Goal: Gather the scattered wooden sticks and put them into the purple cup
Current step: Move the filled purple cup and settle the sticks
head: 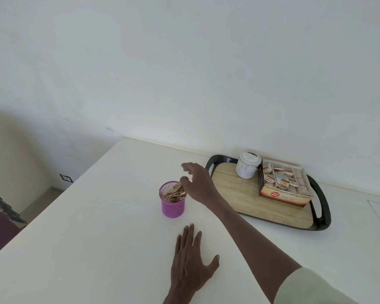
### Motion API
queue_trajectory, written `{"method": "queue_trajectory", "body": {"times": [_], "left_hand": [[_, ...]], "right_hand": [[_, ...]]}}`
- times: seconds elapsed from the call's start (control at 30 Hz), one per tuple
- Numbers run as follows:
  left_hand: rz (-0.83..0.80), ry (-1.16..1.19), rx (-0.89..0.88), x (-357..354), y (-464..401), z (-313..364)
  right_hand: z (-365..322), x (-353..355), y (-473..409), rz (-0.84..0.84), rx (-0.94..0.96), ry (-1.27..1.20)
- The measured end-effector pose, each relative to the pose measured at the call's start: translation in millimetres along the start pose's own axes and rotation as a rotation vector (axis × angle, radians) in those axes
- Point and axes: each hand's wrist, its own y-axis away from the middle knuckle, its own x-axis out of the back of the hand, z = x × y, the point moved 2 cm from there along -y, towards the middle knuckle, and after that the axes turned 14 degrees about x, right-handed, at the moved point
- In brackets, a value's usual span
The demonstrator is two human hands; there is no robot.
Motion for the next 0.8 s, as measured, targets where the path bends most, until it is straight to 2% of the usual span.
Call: {"method": "queue_trajectory", "body": {"times": [0.1, 0.2, 0.33, 0.5, 0.67, 0.8], "left_hand": [[-0.027, -0.052, 0.006, -0.8, -0.8, -0.1], [-0.028, -0.058, 0.006, 2.0, -0.6, 1.9], [-0.052, -0.059, 0.005, 4.7, -2.4, 1.6], [-0.077, -0.012, -0.010, 8.3, -2.7, 2.4], [-0.101, -0.156, -0.045, 12.1, -3.5, 3.2], [-0.101, -0.173, -0.115, 19.3, 0.0, 8.5]], "right_hand": [[20.2, -12.9, 26.7, -0.047, -0.143, -0.120], [32.6, -34.7, 49.4, -0.112, -0.186, -0.142], [44.1, -61.6, 61.6, -0.105, -0.248, -0.145], [51.8, -82.1, 56.2, -0.019, -0.291, -0.266], [53.8, -101.2, 44.4, 0.149, -0.281, -0.420], [53.9, -111.2, 43.1, 0.217, -0.304, -0.464]]}}
